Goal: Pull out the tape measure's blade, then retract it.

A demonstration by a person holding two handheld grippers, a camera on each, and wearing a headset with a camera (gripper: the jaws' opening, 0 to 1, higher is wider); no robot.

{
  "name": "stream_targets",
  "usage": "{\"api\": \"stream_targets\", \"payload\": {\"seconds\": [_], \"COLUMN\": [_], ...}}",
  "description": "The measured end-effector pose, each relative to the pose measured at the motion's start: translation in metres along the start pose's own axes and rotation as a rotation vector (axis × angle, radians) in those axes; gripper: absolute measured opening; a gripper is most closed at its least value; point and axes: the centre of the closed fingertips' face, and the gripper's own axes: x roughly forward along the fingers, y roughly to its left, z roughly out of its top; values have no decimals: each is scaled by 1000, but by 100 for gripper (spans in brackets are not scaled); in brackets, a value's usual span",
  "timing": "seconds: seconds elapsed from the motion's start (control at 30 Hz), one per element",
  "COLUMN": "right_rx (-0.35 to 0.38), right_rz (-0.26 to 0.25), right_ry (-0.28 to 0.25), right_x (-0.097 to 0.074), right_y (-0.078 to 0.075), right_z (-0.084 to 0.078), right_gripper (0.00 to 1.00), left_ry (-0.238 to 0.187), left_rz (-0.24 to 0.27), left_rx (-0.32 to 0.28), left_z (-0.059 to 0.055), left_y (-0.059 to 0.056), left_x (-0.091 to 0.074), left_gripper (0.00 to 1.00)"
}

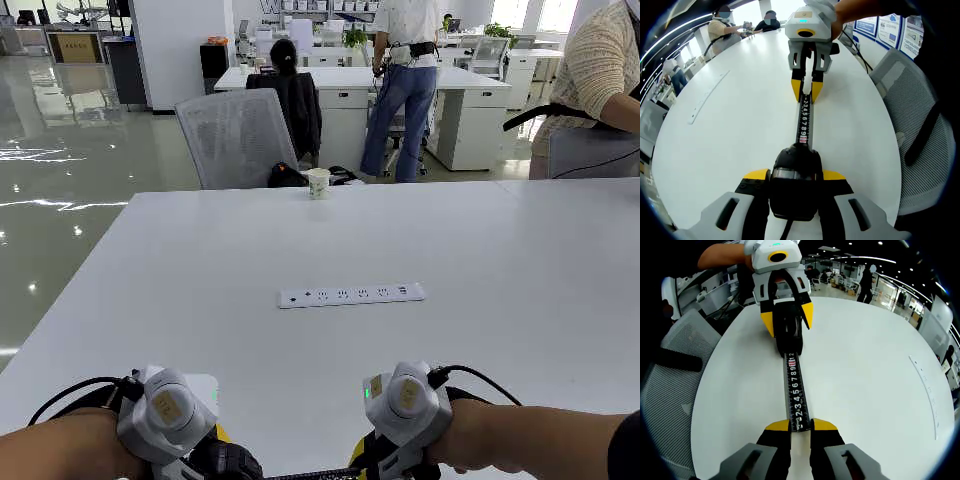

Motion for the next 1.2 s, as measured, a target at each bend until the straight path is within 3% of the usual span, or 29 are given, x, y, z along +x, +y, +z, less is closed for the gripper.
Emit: {"api": "stream_targets", "payload": {"seconds": [1.2], "right_rx": [18], "right_rz": [-4], "right_ry": [6], "right_x": [-10], "right_y": [-3], "right_z": [-14], "right_gripper": [10], "left_ry": [-8], "left_rz": [7], "left_rx": [-3], "left_z": [2], "left_y": [0], "left_x": [1], "left_gripper": [32]}}
